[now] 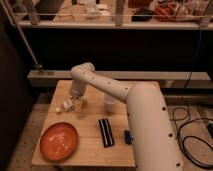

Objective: Stand the bottle upright

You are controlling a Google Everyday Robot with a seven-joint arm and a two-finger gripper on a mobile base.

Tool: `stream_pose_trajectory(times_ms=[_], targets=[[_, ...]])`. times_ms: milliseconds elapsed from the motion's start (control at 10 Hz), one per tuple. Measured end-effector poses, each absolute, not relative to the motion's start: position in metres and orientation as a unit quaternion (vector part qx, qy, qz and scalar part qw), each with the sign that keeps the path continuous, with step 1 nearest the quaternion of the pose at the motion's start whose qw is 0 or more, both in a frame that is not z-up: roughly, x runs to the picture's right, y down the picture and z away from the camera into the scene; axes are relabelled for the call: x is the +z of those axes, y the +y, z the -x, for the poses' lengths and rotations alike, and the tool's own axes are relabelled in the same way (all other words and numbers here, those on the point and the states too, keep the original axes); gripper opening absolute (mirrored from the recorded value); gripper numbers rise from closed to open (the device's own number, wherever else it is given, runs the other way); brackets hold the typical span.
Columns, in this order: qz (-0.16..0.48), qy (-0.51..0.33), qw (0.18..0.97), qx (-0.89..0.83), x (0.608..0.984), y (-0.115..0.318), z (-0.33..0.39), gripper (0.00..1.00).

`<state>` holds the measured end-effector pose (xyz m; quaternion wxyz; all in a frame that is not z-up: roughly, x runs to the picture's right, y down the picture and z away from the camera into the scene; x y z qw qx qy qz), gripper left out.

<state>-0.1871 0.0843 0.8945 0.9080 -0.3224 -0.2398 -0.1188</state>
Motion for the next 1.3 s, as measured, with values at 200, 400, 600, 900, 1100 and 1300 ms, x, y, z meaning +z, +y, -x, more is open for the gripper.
stream_pose_trajectory(times_ms=[200,400,600,900,1100,1300], targets=[[0.318,-0.235,0.910,-0.125,0.900,0.082,0.187,0.80],[0.319,-0.228,0.910,-0.136,0.905,0.083,0.189,0.80],[0.322,-0.225,0.909,-0.140,0.911,0.085,0.188,0.80],[0.323,-0.228,0.906,-0.153,0.914,0.086,0.196,0.80],[0.323,-0.232,0.903,-0.162,0.915,0.088,0.208,0.80],[0.323,-0.234,0.902,-0.166,0.917,0.089,0.214,0.80]])
